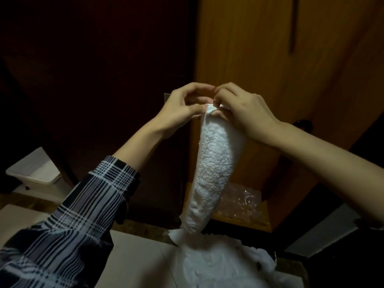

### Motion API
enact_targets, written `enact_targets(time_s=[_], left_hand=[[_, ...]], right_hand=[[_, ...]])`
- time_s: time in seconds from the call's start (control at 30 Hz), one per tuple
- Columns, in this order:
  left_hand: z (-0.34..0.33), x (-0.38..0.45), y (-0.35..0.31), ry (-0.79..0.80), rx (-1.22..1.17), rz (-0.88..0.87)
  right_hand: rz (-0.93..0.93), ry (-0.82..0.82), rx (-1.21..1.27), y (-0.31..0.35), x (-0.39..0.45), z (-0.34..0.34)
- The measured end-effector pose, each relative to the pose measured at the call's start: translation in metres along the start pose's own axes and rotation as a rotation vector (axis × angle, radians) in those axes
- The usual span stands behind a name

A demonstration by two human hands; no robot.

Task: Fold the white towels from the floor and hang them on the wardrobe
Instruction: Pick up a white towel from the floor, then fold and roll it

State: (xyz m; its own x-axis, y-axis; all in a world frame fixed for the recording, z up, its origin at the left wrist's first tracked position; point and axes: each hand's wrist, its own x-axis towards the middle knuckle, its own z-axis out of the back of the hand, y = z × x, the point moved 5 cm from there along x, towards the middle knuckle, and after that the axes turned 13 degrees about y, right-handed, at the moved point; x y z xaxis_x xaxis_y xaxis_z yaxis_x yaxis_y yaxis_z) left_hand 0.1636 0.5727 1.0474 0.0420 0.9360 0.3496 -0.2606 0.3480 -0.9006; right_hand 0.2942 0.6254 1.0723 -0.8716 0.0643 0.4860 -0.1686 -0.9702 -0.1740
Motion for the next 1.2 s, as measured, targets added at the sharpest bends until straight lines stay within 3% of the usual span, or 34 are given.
enact_targets(time_s=[0.13,0.33,0.43,0.53,0.67,0.77,0.83,1.0,1.2], left_hand=[[-0.003,-0.005,-0.003,-0.022,-0.076,-0.002],[-0.014,-0.017,0.008,0.01,0.125,0.027],[-0.027,-0.02,0.021,0.098,0.066,0.097],[-0.033,-0.025,0.029,0.055,-0.067,0.048],[-0.041,-0.033,0.03,0.02,-0.175,-0.017],[-0.039,-0.041,0.032,-0.068,-0.235,-0.034],[-0.037,-0.045,0.034,-0.103,-0.219,-0.028],[-0.037,-0.049,0.031,-0.187,-0.17,-0.079],[-0.046,-0.051,0.029,-0.352,-0.136,-0.188]], right_hand=[[-0.164,0.092,0.028,-0.011,0.003,-0.002],[0.107,-0.104,0.037,0.013,-0.002,0.013],[0.116,-0.147,0.044,0.017,-0.001,0.015],[0.032,-0.151,0.091,0.016,-0.001,0.012],[-0.192,-0.053,0.423,0.0,-0.011,0.006],[-0.473,0.105,0.964,-0.005,-0.035,-0.019],[-0.496,0.08,1.279,0.005,-0.051,-0.038],[-0.533,-0.226,1.379,0.018,-0.062,-0.042],[-0.513,-0.312,1.509,0.038,-0.059,-0.048]])
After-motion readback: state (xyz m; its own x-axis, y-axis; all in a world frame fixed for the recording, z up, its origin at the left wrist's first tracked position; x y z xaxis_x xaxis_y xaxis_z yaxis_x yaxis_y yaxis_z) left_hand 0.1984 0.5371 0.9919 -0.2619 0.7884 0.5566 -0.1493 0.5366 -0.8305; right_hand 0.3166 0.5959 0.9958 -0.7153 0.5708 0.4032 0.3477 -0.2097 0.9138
